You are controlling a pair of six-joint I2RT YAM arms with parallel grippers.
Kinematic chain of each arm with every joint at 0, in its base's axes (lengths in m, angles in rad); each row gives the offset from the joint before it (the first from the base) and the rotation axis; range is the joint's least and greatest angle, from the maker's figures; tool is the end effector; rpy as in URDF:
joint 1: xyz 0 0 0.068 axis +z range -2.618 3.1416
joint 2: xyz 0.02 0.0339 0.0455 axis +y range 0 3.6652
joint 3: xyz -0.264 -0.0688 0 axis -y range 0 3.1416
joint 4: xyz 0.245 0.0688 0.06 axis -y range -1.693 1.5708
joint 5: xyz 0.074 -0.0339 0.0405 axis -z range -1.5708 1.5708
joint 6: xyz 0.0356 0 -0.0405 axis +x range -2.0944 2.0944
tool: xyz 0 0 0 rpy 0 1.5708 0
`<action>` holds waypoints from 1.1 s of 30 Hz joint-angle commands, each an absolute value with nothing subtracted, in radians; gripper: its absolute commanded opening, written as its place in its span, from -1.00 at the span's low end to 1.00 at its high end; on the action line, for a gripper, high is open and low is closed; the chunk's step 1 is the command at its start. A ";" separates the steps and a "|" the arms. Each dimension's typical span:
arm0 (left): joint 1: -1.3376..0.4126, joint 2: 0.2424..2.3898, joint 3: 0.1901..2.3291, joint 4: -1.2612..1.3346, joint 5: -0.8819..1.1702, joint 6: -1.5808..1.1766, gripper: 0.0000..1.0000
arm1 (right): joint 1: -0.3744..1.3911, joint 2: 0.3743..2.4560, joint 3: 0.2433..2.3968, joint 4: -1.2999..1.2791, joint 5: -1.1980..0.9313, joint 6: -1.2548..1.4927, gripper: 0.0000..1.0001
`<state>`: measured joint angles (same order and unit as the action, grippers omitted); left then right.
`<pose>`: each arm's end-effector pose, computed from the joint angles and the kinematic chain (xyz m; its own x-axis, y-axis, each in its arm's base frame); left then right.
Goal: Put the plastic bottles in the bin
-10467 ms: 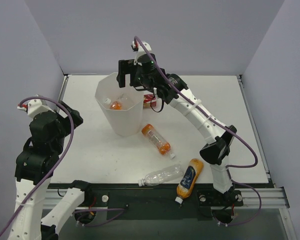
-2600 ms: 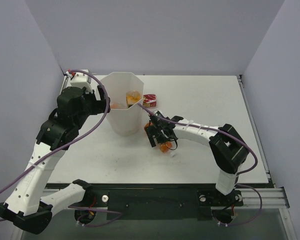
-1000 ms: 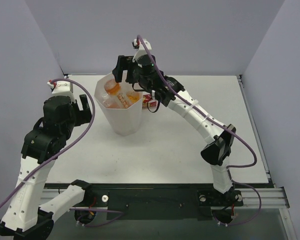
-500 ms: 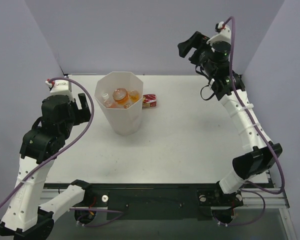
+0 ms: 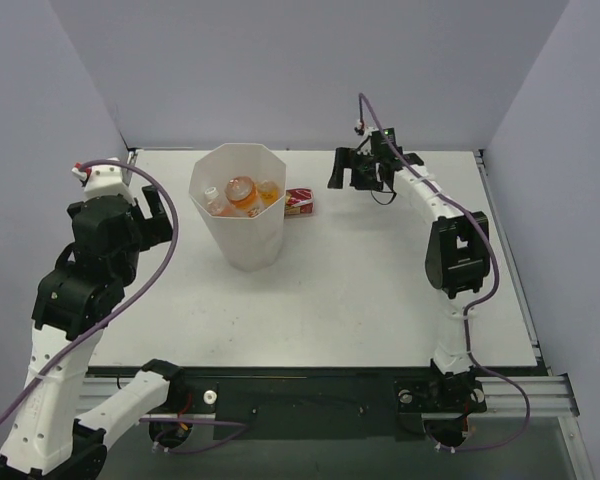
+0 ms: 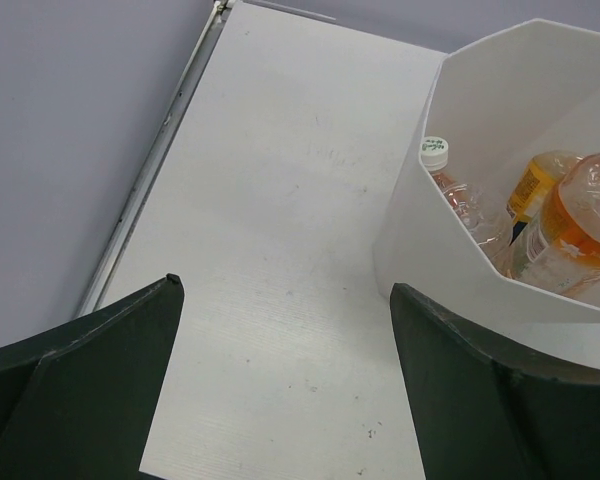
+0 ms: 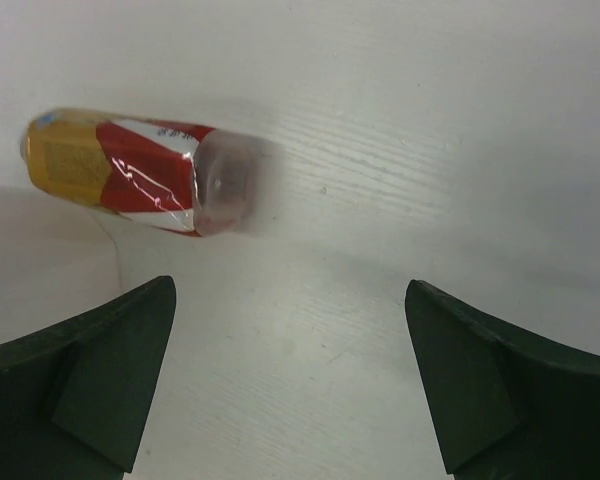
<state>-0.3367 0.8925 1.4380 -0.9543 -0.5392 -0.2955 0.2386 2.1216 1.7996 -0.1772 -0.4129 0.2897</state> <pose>0.1274 -0.0252 0.4559 -0.3120 -0.1556 -0.9373 -0.2635 0.9620 -0.0720 0.4855 0.1328 0.2668 -0.6054 0.1220 -0.7865 -0.4026 0.8055 0.4349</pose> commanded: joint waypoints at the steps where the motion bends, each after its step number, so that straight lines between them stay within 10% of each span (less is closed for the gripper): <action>1: -0.328 0.902 1.454 -0.914 -0.578 -0.291 0.91 | 0.321 2.088 1.902 -0.278 -0.278 0.008 0.86; 21: -0.325 0.916 1.474 -0.939 -0.568 -0.305 0.91 | 0.454 2.348 2.111 -0.249 -0.006 0.265 0.88; 33: -0.325 0.899 1.473 -0.951 -0.566 -0.301 0.91 | 0.453 2.183 1.801 -0.215 0.123 0.273 0.89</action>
